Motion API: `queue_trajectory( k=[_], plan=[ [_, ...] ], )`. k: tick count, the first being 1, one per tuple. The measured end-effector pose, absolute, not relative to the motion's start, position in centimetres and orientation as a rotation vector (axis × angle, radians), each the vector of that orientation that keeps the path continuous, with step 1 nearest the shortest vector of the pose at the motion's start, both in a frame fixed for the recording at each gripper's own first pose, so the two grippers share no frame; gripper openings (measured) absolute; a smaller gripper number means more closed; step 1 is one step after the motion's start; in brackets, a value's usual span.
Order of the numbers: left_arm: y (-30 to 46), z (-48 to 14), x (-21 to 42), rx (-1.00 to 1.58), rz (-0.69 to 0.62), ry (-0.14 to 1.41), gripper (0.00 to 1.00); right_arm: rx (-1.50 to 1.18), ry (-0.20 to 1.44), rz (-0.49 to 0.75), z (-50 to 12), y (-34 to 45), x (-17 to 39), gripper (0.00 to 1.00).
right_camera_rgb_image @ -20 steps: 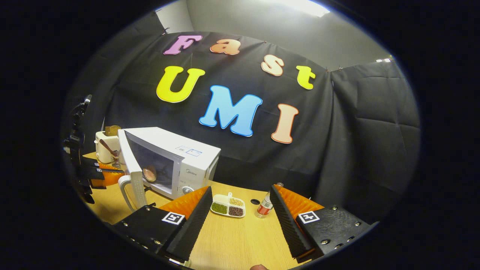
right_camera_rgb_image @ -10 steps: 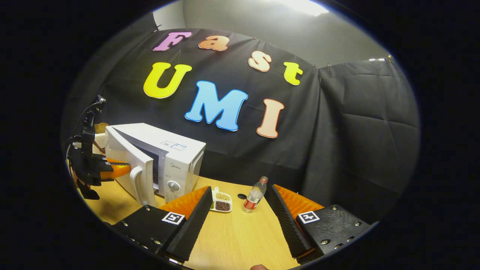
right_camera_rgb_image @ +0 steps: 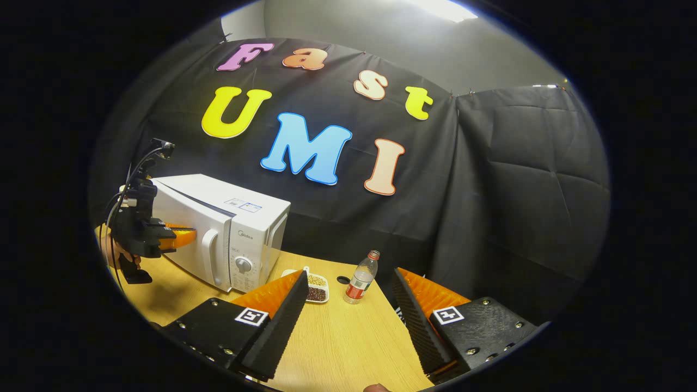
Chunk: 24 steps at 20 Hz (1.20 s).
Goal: Open the microwave oven with the left hand, put the food in, and close the microwave oven.
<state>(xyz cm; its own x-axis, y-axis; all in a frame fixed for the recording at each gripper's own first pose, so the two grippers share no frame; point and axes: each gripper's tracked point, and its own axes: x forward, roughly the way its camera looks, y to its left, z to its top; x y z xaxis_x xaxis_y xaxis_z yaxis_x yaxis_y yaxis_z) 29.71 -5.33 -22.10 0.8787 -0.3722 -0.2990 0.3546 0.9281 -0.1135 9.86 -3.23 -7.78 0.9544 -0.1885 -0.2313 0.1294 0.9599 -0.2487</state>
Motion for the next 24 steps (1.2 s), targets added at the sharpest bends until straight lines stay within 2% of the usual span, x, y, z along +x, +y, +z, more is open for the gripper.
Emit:
queue_trajectory(
  k=[9,14,24],
  plan=[
    [-7.2,-22.9,30.5,-0.057,-0.374,0.336,0.07,-0.218,0.248,-0.153,-7.6,-4.3,9.4,0.94],
    [-7.5,-23.3,31.1,-0.057,-0.311,0.373,0.07,-0.193,0.248,-0.109,-7.9,-4.1,9.0,0.94],
    [-4.5,-17.2,26.5,-0.045,-0.171,0.291,0.07,-0.124,0.184,0.031,-6.9,-2.6,8.9,0.95]
  ],
)
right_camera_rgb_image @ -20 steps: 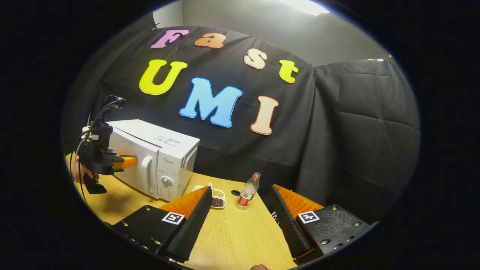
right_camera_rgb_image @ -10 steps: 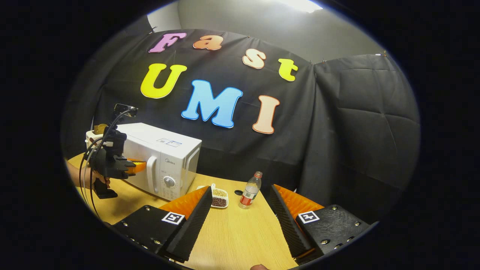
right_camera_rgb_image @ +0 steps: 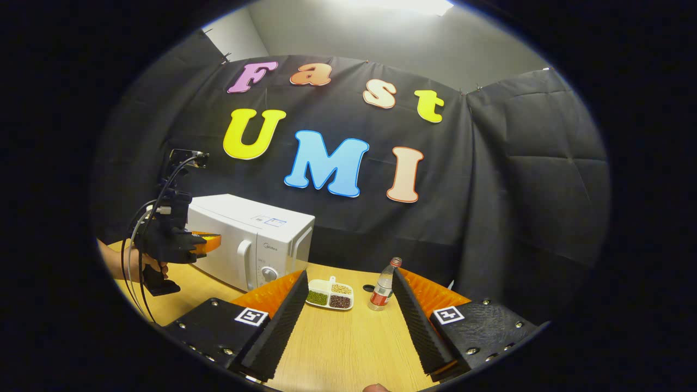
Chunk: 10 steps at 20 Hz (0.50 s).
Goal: Open the microwave oven with the left hand, put the food in, and close the microwave oven.
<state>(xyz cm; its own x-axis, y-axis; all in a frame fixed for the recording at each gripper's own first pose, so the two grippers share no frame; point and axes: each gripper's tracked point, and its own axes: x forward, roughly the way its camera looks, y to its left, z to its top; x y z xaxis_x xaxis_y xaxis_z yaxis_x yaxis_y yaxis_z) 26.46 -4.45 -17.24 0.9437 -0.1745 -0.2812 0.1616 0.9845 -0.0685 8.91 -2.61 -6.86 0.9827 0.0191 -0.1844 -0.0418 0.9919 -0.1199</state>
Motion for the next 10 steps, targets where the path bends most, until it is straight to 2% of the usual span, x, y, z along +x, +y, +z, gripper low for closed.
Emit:
queue_trajectory(
  k=[10],
  plan=[
    [-0.8,-8.3,16.7,-0.035,-0.029,0.176,0.07,-0.061,0.124,0.173,-5.8,-1.2,7.5,0.95]
  ],
)
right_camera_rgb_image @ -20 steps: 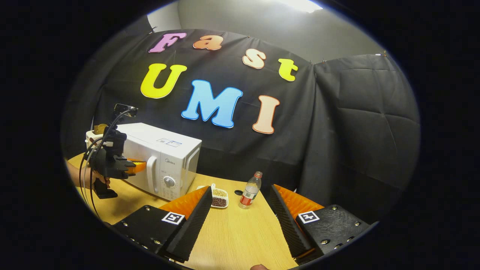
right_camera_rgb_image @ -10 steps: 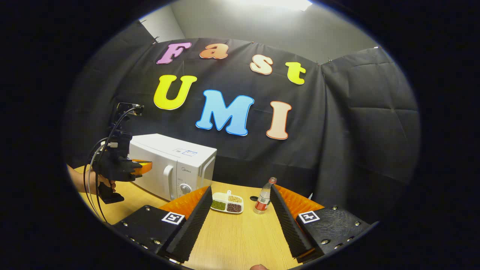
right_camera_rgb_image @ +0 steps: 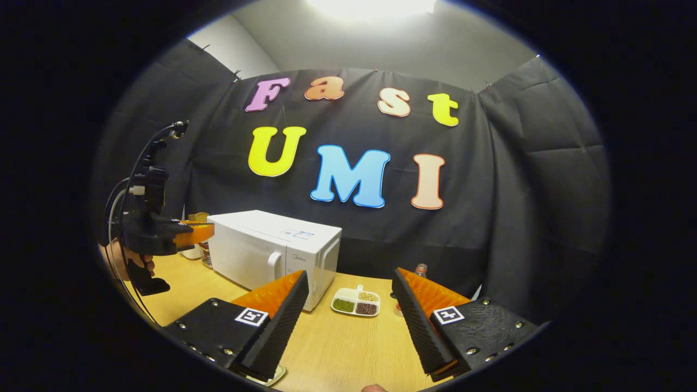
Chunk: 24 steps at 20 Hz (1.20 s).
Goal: Open the microwave oven with the left hand, put the food in, and close the microwave oven.
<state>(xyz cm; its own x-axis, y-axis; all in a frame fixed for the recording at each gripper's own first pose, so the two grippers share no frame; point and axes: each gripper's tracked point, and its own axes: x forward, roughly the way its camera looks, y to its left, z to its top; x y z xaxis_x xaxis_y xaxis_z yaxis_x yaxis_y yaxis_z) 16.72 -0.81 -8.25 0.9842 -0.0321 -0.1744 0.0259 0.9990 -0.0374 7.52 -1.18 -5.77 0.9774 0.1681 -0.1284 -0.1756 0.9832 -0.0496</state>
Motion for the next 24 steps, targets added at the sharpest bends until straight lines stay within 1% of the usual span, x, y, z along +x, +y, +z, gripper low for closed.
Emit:
queue_trajectory(
  k=[4,8,17,24],
  plan=[
    [0.3,-5.3,13.7,-0.012,-0.017,0.134,0.07,-0.037,0.103,0.186,-4.9,-0.5,6.5,0.94],
    [1.7,-3.8,11.0,-0.021,-0.009,0.118,0.07,-0.023,0.09,0.173,-4.2,-0.1,5.4,0.94],
    [5.6,-1.9,3.8,-0.013,-0.03,0.097,0.07,-0.015,0.064,0.117,-2.0,2.2,0.9,0.94],
    [9.1,-0.8,-1.2,-0.02,-0.005,0.072,0.07,-0.023,0.04,0.096,-0.4,4.3,-2.6,0.94]
  ],
)
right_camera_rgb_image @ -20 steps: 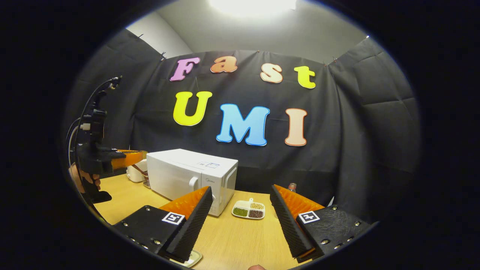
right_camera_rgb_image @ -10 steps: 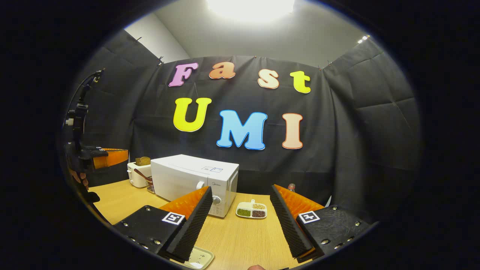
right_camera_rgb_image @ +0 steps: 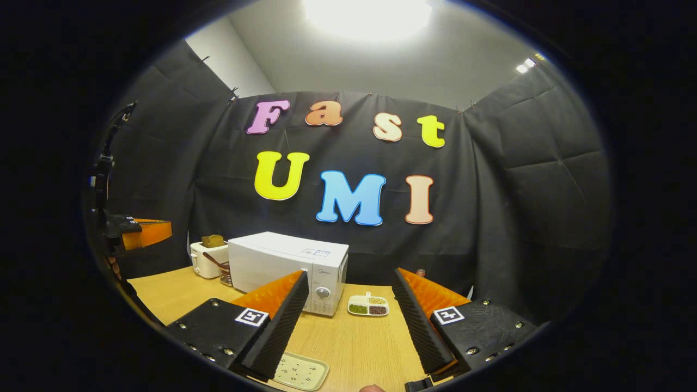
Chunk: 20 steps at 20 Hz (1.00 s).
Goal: Open the microwave oven with the left hand, put the food in, and close the microwave oven.
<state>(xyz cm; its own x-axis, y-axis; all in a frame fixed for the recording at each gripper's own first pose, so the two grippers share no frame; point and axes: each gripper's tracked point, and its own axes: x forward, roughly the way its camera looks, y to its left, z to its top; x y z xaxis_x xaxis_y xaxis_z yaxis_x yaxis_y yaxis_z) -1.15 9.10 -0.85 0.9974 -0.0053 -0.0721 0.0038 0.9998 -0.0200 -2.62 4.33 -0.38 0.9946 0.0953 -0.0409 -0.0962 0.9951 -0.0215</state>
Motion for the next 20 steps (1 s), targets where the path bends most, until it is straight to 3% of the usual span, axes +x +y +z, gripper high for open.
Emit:
queue_trajectory(
  k=[7,9,10,11,14,17,20],
  plan=[
    [10.9,-1.0,-4.4,-0.031,-0.011,0.055,0.07,-0.034,0.026,0.079,0.4,5.4,-5.0,0.94],
    [11.1,-1.1,-4.9,-0.028,-0.018,0.055,0.24,-0.032,0.028,0.075,0.4,5.5,-5.4,0.94],
    [11.3,-1.0,-5.1,-0.025,-0.013,0.051,0.42,-0.031,0.029,0.074,0.4,5.5,-5.6,0.94],
    [11.4,-0.9,-5.3,-0.024,-0.013,0.048,0.48,-0.031,0.029,0.073,0.5,5.6,-5.7,0.94],
    [11.6,-0.4,-5.6,-0.023,-0.006,0.034,0.88,-0.033,0.021,0.074,0.8,5.9,-5.8,0.94],
    [12.1,0.4,-6.1,-0.017,0.01,0.007,0.96,-0.035,0.01,0.078,1.3,6.2,-6.0,0.94],
    [12.3,1.1,-6.5,-0.02,0.02,-0.019,0.96,-0.027,-0.003,0.088,1.8,6.7,-6.0,0.94]
  ],
)
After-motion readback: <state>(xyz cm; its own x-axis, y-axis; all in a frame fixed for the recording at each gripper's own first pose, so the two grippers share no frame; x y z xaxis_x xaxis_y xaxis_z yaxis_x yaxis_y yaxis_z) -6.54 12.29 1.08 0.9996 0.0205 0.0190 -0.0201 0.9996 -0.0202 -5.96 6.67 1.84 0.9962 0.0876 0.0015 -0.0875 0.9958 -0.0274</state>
